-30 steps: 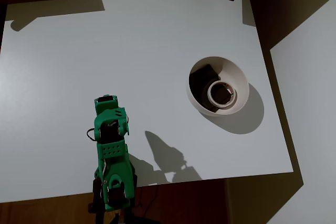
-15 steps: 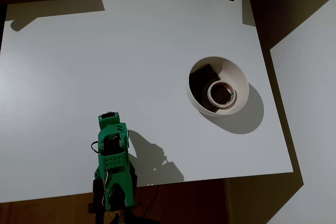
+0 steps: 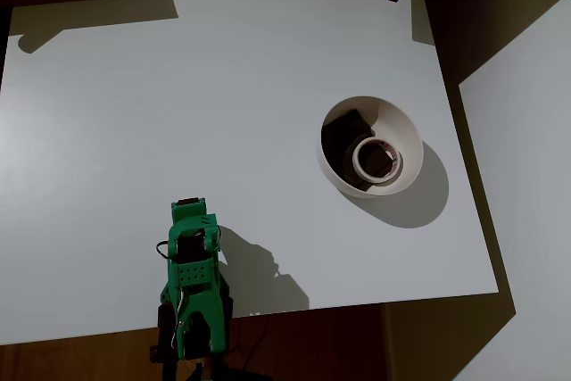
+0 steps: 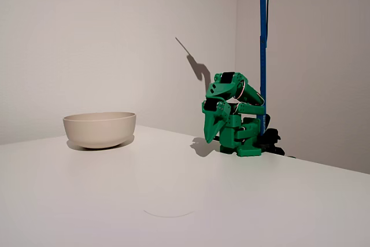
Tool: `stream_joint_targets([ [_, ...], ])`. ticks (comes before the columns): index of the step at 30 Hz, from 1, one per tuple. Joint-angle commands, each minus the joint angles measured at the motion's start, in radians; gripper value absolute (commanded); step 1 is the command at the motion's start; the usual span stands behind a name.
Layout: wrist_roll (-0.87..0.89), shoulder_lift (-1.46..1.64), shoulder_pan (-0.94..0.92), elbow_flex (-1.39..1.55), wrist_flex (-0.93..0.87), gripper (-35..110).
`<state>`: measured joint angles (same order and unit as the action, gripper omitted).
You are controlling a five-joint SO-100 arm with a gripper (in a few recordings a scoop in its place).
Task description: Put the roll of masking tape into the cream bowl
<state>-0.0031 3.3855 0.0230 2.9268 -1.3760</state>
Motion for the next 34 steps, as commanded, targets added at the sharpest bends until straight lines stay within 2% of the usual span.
stream_joint_targets([
  [1,-0.006,0.005,0.014,-0.012,-0.009,-8],
  [8,-0.006,0.005,0.015,-0.012,-0.009,-4],
  [34,-0.006,0.005,0.015,-0.012,-0.009,-8],
])
